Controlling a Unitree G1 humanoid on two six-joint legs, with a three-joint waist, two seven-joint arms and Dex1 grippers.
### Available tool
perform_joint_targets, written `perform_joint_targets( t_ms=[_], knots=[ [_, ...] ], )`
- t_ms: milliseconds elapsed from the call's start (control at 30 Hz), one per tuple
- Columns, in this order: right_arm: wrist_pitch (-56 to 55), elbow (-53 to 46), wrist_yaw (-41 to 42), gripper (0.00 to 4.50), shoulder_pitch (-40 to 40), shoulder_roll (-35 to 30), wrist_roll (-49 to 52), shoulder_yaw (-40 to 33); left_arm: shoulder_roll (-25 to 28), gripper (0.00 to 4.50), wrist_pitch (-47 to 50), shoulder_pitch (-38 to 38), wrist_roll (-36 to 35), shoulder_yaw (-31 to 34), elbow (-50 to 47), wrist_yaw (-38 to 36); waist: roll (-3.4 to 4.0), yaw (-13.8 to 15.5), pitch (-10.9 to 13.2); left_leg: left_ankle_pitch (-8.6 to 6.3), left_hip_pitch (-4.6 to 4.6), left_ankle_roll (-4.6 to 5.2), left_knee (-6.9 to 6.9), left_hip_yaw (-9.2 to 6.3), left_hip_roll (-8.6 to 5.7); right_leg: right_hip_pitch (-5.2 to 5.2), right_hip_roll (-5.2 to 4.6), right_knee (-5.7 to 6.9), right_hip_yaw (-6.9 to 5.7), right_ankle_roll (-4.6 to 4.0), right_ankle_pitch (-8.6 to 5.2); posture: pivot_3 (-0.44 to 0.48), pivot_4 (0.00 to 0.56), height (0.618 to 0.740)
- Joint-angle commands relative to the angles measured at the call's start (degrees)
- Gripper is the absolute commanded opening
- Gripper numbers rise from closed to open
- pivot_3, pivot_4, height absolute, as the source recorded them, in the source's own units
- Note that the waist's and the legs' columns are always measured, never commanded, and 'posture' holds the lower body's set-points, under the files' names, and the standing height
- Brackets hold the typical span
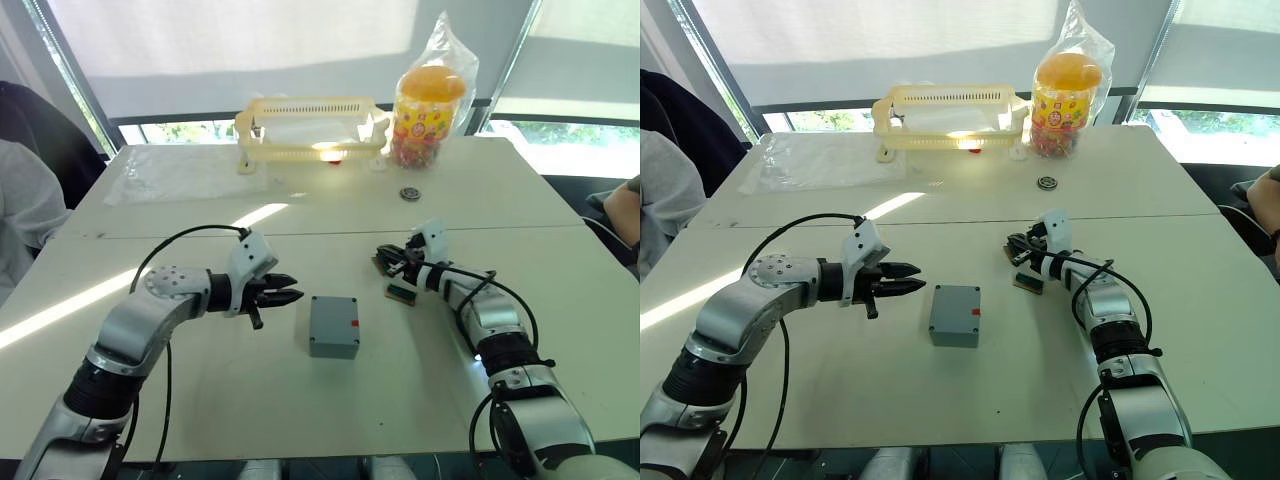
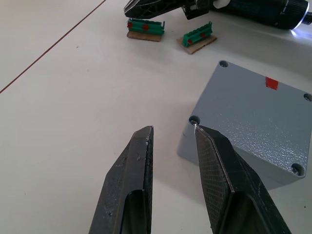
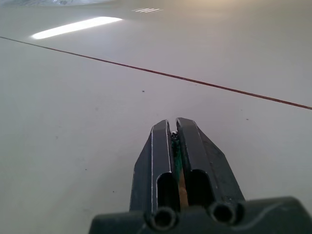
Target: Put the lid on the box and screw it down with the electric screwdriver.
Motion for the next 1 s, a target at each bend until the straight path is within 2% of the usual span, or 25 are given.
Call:
perform_joint_targets(
  t_ms=[33,700,767,1000],
  knots=[
    [-0.2,-1.3,-0.2,0.06,-1.4,0.1,-0.1,-1.3,0.2,1.33,-1.6,-0.3,0.0,0.3,-0.9,0.0,0.00,0.0,0.0,0.00,0.00,0.00,0.00,0.00,0.00,0.00,0.00,0.00,0.00,0.00,0.00,0.000,0.150,0.740],
    [3.4,-9.5,-0.2,0.06,-0.4,-0.4,2.2,-3.9,-1.0,1.33,-3.4,0.0,0.4,-1.1,0.5,0.5,0.00,0.0,0.0,0.00,0.00,-0.01,-0.01,0.00,0.00,-0.01,0.00,0.01,0.00,0.00,0.00,0.000,0.150,0.740],
    [5.3,-14.4,0.4,0.06,0.5,-1.5,3.3,-4.5,-0.6,1.33,-3.1,-0.1,0.0,-0.7,0.3,0.2,0.00,0.1,0.0,0.00,0.00,-0.01,0.00,0.00,0.00,-0.01,0.00,0.01,0.00,0.00,0.00,0.000,0.150,0.740],
    [21.9,-43.6,4.4,0.06,10.0,-7.6,14.0,-5.8,1.3,1.33,-2.5,-1.3,-1.4,0.1,-1.4,-1.5,0.00,0.3,0.0,0.00,-0.02,0.00,0.00,-0.04,0.00,-0.02,0.00,0.02,-0.01,0.01,-0.01,0.000,0.150,0.740]
  ],
)
